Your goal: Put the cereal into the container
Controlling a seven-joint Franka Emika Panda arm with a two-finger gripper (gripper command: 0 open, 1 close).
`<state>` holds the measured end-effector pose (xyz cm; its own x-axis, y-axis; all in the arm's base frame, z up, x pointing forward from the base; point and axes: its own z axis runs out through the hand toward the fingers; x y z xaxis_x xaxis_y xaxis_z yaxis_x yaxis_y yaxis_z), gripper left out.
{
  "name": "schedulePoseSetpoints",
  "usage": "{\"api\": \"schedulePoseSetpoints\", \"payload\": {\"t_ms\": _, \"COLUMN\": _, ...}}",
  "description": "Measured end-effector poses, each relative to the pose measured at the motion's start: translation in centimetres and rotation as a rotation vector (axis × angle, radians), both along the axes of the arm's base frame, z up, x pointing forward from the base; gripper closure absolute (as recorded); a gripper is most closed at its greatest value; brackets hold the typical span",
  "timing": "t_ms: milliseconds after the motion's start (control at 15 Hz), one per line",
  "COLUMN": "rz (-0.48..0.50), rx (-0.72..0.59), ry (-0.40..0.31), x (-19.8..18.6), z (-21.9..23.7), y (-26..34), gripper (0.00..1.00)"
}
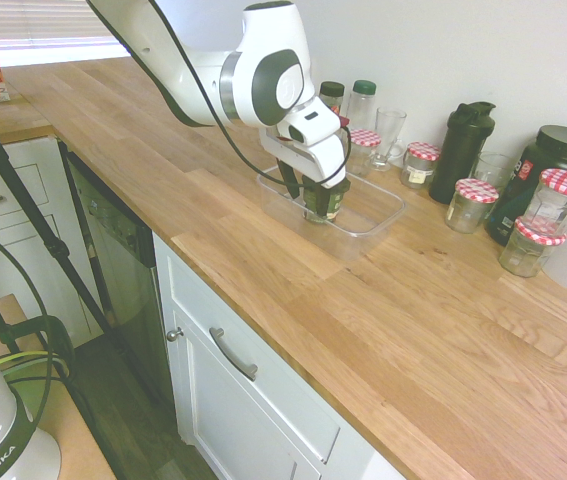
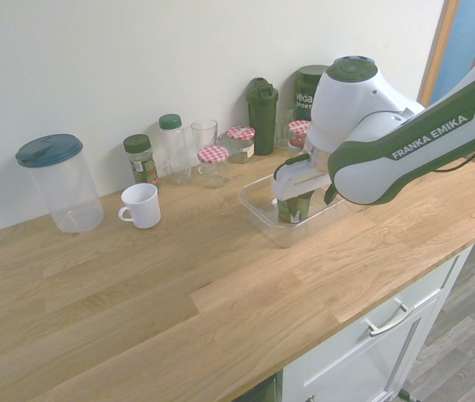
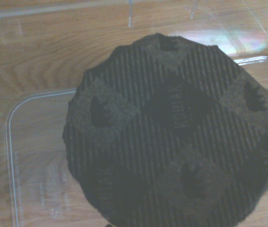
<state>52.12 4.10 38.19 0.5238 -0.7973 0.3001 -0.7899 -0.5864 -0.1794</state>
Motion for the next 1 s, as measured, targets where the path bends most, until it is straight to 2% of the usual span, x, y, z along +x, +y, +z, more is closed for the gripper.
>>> {"api": "schedulePoseSetpoints", "payload": {"t_ms": 267, "rz": 0.019, "rx": 0.022, "ry": 0.01, "x": -2.4, "z": 3.9, "y": -0.1, "gripper": 0.0}}
{"api": "schedulePoseSetpoints", "payload": {"t_ms": 533, "rz": 0.016, "rx": 0.028, "ry": 0.069, "x": -6.4, "z": 7.1, "y": -1.9, "gripper": 0.0}}
{"api": "schedulePoseSetpoints", "payload": {"t_ms": 1000, "rz": 0.005, "rx": 0.051, "ry": 0.163, "x": -7.9, "z": 6.8, "y": -9.6, "gripper": 0.0}}
